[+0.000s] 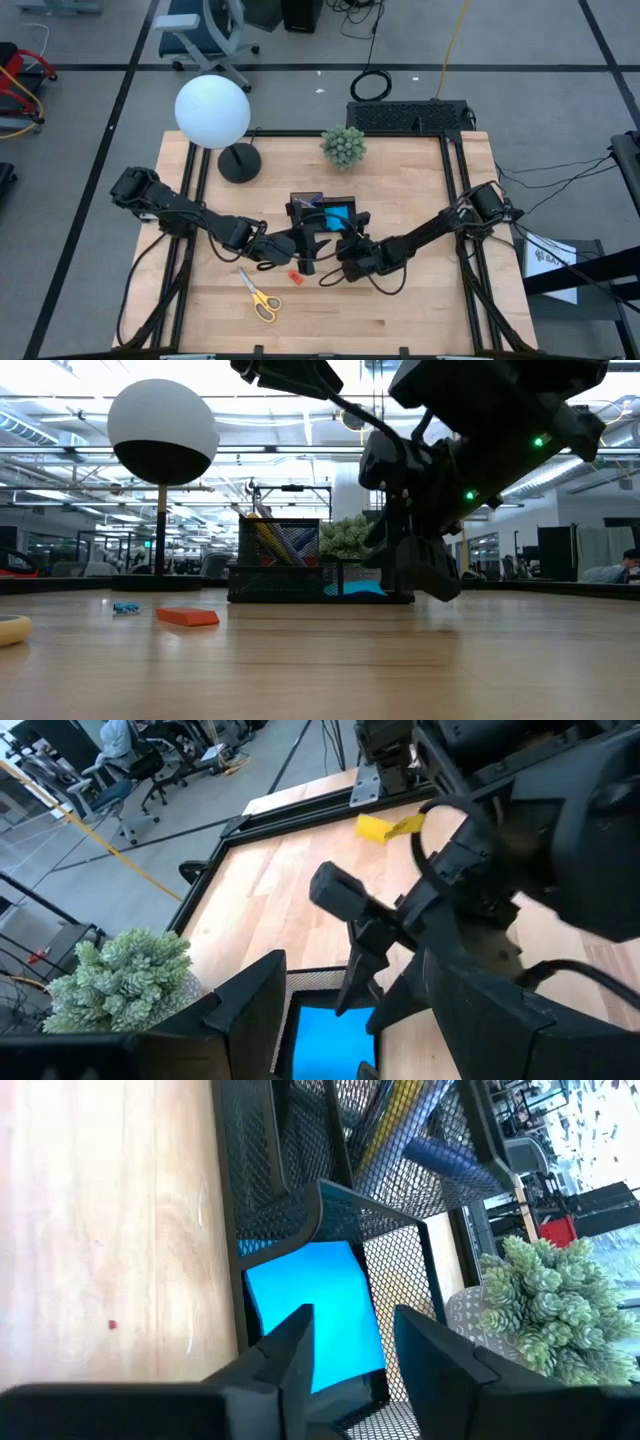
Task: Pick and place office supplies into organizer
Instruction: Put the sticky notes into the desk organizer, then put the scissor into the desk organizer
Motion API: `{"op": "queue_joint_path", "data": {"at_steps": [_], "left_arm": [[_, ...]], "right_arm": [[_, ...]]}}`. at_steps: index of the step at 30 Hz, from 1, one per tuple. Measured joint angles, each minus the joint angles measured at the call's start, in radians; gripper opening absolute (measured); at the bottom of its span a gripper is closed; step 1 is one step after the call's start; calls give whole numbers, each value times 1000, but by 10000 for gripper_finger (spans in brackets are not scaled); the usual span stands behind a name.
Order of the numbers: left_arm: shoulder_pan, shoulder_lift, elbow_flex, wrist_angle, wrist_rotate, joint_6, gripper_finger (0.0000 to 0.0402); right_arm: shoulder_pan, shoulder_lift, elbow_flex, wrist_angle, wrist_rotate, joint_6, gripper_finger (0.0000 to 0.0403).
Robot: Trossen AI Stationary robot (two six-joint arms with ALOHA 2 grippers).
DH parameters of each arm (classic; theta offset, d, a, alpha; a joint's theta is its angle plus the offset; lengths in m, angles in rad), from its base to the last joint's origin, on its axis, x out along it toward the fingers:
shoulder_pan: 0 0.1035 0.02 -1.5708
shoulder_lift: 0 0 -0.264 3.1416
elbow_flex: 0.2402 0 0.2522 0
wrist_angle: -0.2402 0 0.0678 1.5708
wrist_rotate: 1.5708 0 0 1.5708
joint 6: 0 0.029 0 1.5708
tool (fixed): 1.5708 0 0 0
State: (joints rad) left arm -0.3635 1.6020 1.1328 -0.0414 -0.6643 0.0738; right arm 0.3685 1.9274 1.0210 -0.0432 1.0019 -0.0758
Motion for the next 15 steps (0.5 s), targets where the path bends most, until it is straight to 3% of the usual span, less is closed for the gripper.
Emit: {"op": "queue_joint_path", "data": {"at_steps": [7,15], "left_arm": [[1,0,0,0,0,0,243],[1,0,0,0,0,0,243]], "right_arm": [[35,-1,0,-2,12,3,168],[72,-49,0,-10,18,3,159]]}}
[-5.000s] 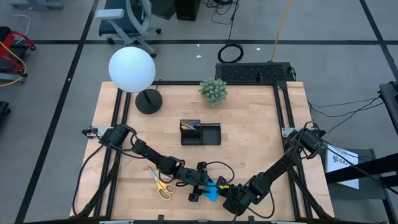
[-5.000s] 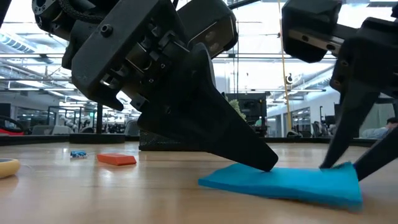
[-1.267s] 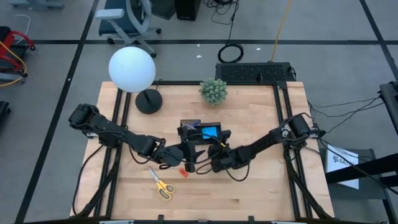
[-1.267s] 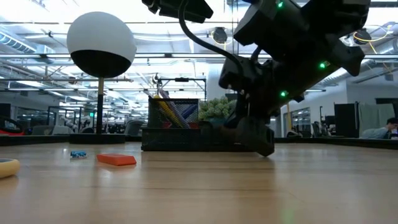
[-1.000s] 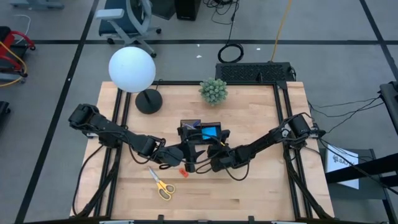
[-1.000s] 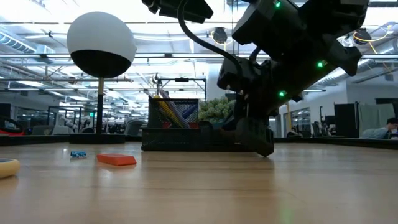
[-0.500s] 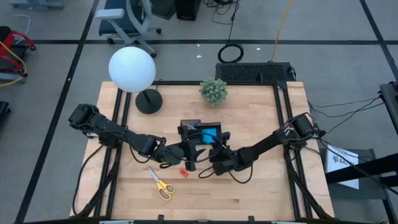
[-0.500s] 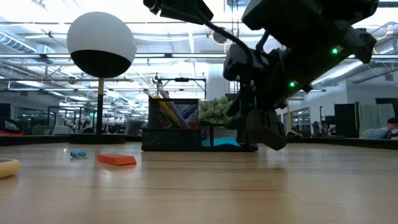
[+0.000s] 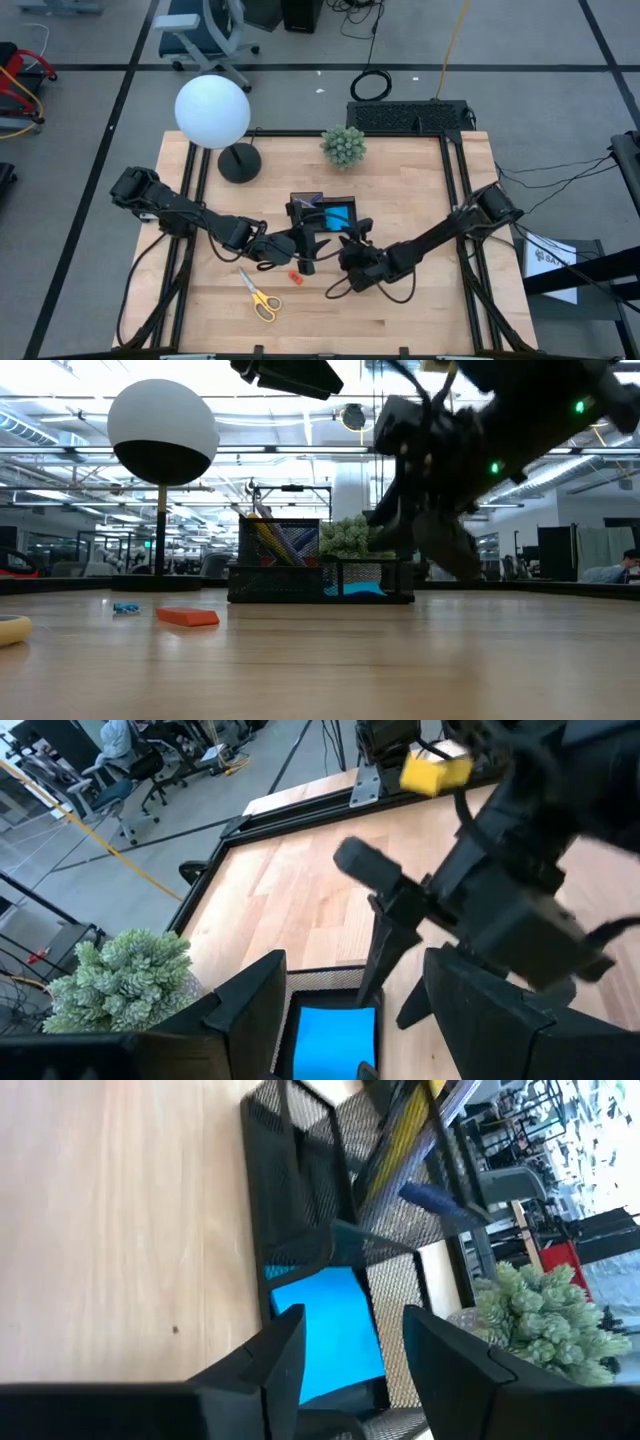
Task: Pick and place office supplies into organizer
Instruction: Put the scissor into the desk organizer
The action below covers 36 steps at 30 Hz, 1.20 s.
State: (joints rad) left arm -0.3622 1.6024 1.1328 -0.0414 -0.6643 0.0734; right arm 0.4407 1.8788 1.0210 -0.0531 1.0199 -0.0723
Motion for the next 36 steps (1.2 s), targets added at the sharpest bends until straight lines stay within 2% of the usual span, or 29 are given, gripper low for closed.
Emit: {"op": "queue_joint_path", "data": {"at_steps": [4,9,15,21,26,31,36], "left_arm": [[-3,0,0,-2,0,-3,243],[-15,-35,1,-69,-11,-29,243],[-44,-111,2,-216,-18,-141,244],[-80,-147,0,-365,-18,-242,243],[-98,-145,0,-462,-29,-270,243],[-98,-145,0,-459,-54,-256,243],[-100,-151,0,-473,-57,-252,243]], "right_arm": [[13,-55,0,-20,-5,8,154],[33,-121,1,-42,-62,12,156],[39,-158,1,-53,-132,1,157],[39,-158,1,-135,-125,-58,154],[31,-192,1,-357,-22,91,147],[10,-312,1,-553,-133,271,146],[25,-469,-14,-601,-184,298,144]]}}
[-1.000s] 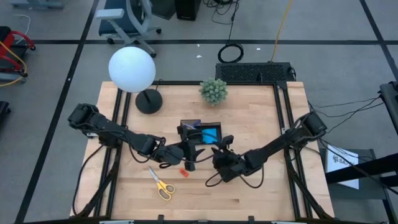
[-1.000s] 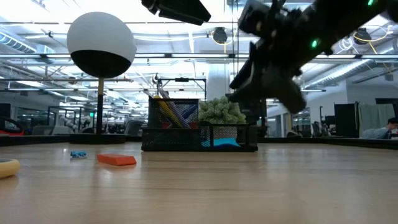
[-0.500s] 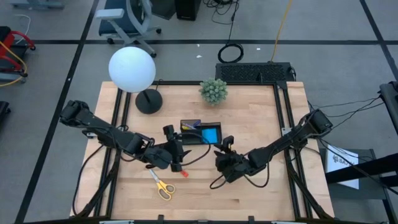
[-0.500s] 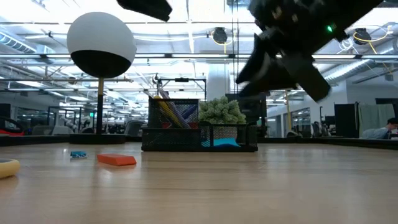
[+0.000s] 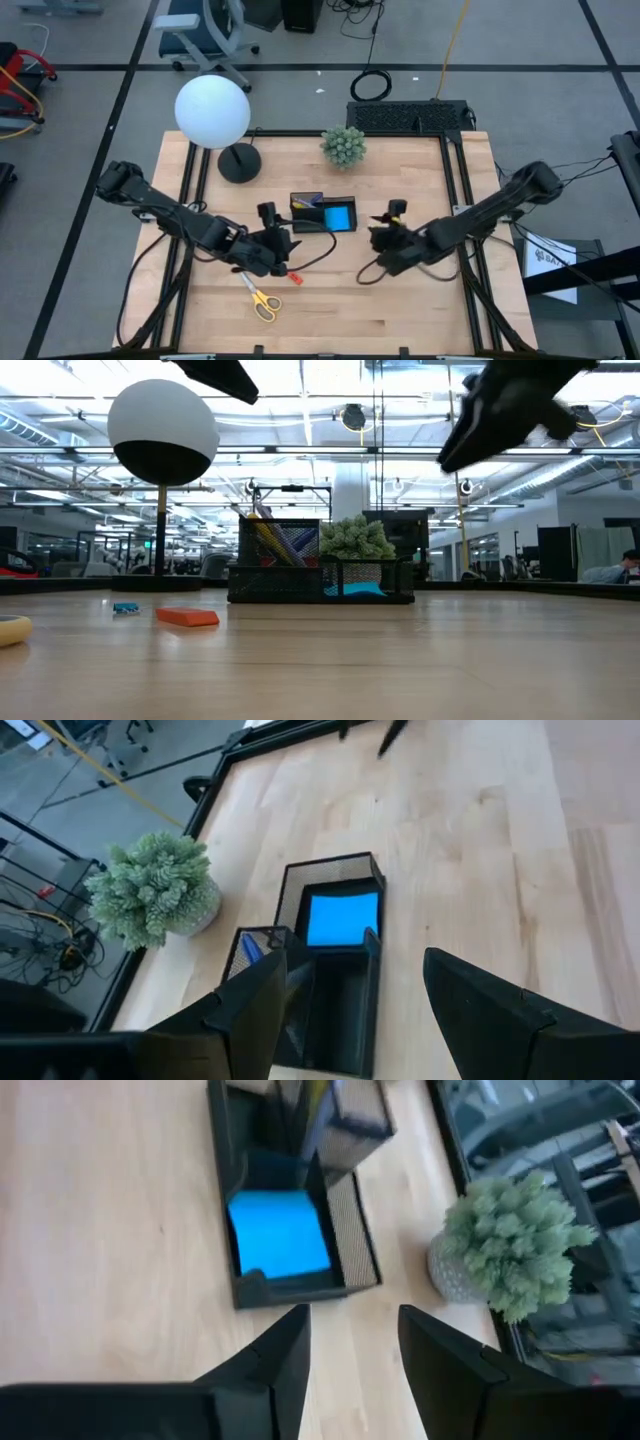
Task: Pick and place office supplies into organizer
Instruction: Put the scissor into the desk organizer
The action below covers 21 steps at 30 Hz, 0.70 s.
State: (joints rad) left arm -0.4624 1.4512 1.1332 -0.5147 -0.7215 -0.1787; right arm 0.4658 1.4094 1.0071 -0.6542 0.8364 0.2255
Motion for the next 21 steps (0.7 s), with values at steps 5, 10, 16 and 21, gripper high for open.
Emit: {"op": "queue_joint_path", "data": {"at_steps": [5,10,16,21], "left_arm": [[-7,-21,-2,-49,2,-12,243],[-35,-37,0,-35,17,-49,243],[-79,-39,0,-3,105,-19,243],[-115,-39,0,-5,140,28,243]], "right_arm": [[15,-212,-98,23,-1,-46,143],[22,-456,-234,138,-4,-67,142],[21,-656,-367,374,-79,-124,145],[21,-727,-456,578,-112,-173,142]]}}
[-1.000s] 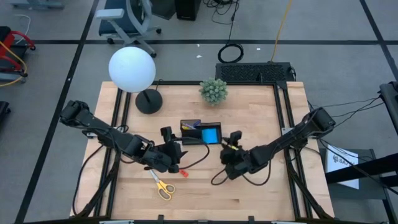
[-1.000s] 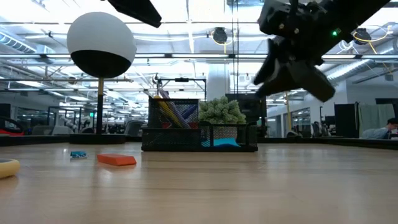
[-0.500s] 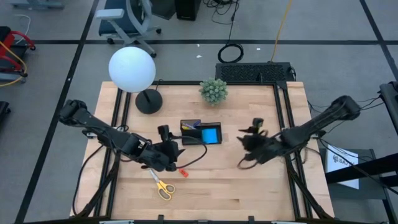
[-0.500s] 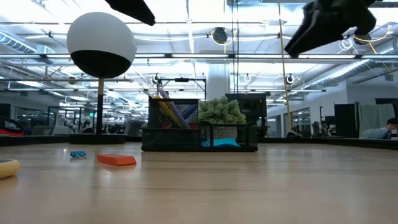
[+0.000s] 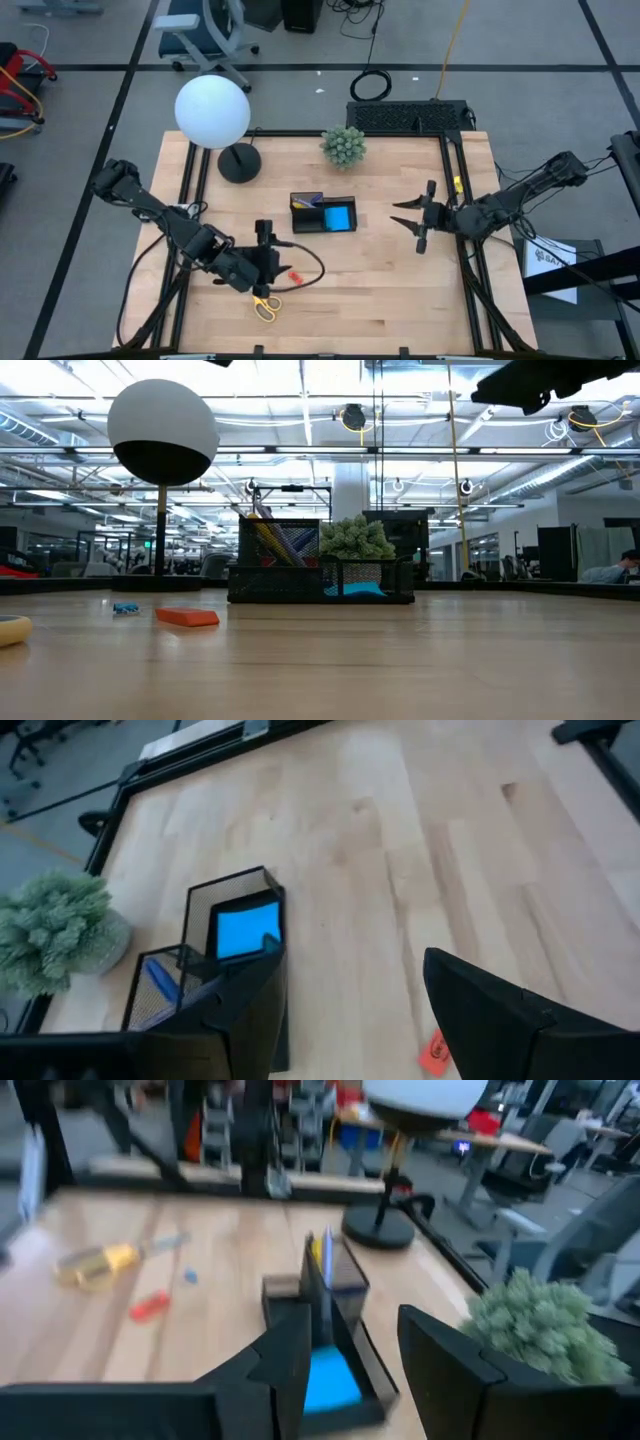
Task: Pick and place office supplies into organizer
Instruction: Put the scissor into the desk organizer
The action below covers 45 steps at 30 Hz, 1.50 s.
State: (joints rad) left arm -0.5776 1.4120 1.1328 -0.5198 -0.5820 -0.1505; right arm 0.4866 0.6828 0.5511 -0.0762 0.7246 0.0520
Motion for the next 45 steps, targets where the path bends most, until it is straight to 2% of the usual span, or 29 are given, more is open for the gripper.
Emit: {"op": "queue_joint_path", "data": {"at_steps": [12,17,21,24,34,41,45], "left_arm": [[-60,0,0,-15,108,28,243],[-69,0,0,-28,173,27,243],[-68,0,0,-29,181,17,243],[-68,0,0,-29,182,12,243],[-68,0,0,-24,166,-10,244],[-64,1,0,-17,163,-21,243],[-63,0,0,-20,163,-28,243]], "right_arm": [[0,-17,-269,571,5,-13,146],[0,-17,-427,726,6,-12,144],[-28,-16,-526,852,9,-13,146],[-51,-17,-527,866,38,-13,144],[-65,-17,-528,1034,34,-13,146],[-65,-17,-529,1089,34,-13,148],[-84,-19,-496,1182,28,-76,148]]}}
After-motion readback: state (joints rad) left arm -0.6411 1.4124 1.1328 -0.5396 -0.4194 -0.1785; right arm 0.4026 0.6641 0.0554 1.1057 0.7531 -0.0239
